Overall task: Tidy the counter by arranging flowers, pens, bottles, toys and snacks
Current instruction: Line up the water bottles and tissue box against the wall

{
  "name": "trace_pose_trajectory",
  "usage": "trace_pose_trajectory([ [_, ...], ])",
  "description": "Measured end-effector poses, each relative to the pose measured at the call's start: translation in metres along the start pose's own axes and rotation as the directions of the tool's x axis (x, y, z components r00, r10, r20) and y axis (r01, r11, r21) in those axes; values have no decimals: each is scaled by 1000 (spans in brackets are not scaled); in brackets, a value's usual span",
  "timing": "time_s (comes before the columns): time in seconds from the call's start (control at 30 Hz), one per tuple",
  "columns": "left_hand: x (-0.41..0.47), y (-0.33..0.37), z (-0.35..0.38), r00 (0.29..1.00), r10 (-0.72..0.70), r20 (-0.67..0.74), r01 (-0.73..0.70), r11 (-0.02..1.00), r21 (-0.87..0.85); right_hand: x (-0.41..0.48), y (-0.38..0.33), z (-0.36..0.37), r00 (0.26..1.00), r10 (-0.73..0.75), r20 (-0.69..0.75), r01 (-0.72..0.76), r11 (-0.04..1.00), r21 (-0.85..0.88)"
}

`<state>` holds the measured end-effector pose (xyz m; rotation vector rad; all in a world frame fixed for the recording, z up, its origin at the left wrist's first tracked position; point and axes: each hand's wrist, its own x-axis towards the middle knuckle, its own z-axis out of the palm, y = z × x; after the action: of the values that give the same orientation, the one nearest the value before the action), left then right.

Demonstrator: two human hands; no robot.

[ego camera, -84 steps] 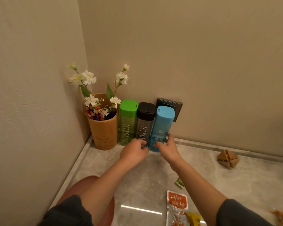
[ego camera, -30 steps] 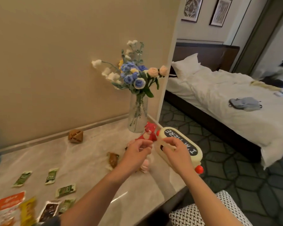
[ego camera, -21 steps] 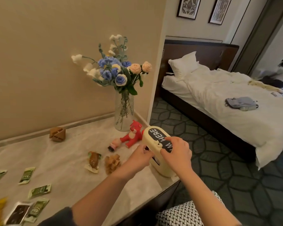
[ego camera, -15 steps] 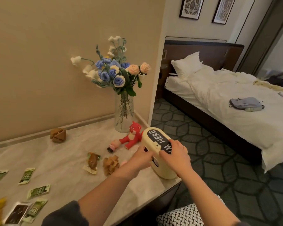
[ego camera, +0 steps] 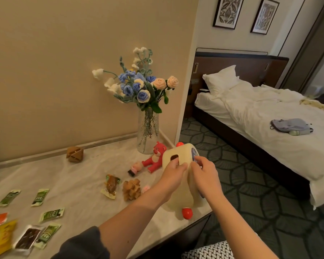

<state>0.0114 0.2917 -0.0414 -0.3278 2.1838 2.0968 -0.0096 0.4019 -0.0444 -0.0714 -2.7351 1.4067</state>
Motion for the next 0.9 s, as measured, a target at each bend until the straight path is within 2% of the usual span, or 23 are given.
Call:
trace_pose_trajectory([
  [0.23, -18, 26, -55, 981, 73, -182, -55, 994, 100, -5, -48, 17, 963, -256, -89, 268, 948, 171],
  [0.33, -33, 28, -89, 964, 119, -239, -90, 988, 129, -12, -70, 37, 928, -367, -67, 373, 916, 149],
  [0.47, -57, 33, -139, 913, 168, -371, -115, 980, 160, -26, -104, 67, 846, -533, -9, 529, 839, 125],
  [0.6, -86, 39, -190, 855, 215, -472, -106, 964, 245, -44, -146, 96, 722, -689, 57, 673, 720, 169],
  [0.73, -119, 35, -241, 812, 197, -550, -15, 948, 318, -65, -181, 133, 584, -784, 209, 761, 619, 193],
  [0.83, -143, 26, -278, 788, 203, -581, 56, 916, 397, -78, -204, 163, 452, -789, 417, 796, 568, 211],
  [0.9, -159, 18, -304, 761, 211, -614, 124, 881, 456, -88, -220, 186, 352, -713, 607, 809, 558, 187],
])
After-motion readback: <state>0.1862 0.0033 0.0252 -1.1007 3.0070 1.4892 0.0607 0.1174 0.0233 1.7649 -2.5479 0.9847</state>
